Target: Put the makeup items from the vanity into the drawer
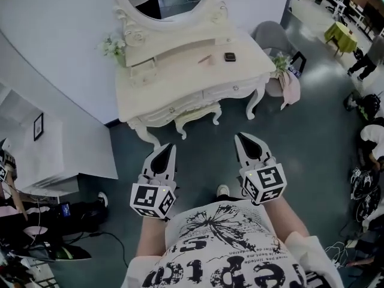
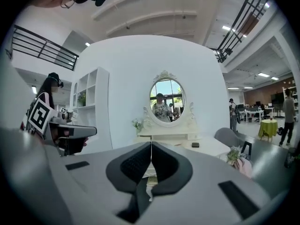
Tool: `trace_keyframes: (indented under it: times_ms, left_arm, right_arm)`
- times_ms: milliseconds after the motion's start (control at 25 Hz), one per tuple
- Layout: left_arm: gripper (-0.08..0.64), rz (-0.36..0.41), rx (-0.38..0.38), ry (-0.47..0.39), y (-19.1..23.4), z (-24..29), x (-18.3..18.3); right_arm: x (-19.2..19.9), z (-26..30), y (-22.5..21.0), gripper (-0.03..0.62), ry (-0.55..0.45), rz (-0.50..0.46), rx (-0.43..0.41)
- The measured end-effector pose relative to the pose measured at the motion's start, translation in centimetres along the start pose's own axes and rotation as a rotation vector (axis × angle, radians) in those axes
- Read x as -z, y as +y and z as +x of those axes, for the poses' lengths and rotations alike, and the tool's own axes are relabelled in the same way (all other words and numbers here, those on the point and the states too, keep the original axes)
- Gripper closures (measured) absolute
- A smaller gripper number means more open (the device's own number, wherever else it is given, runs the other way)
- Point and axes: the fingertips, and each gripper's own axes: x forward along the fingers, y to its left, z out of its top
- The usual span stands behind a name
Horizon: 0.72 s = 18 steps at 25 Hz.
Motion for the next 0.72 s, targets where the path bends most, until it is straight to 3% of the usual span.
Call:
trace_keyframes:
  times_ms: [320, 720]
  left_arm:
    - [0.54, -0.018, -0.043, 0.041, 0.6, 10.7, -0.8]
    - [0.54, -0.043, 0.004, 0.067, 9.2, 26.0, -1.3]
  right_arm:
    - [-1.7, 7.3, -8.5, 0.574, 0.055, -0.011, -0.059]
    - [-1.7, 21.3, -16.9, 0.574, 0.141, -0.007, 0.031]
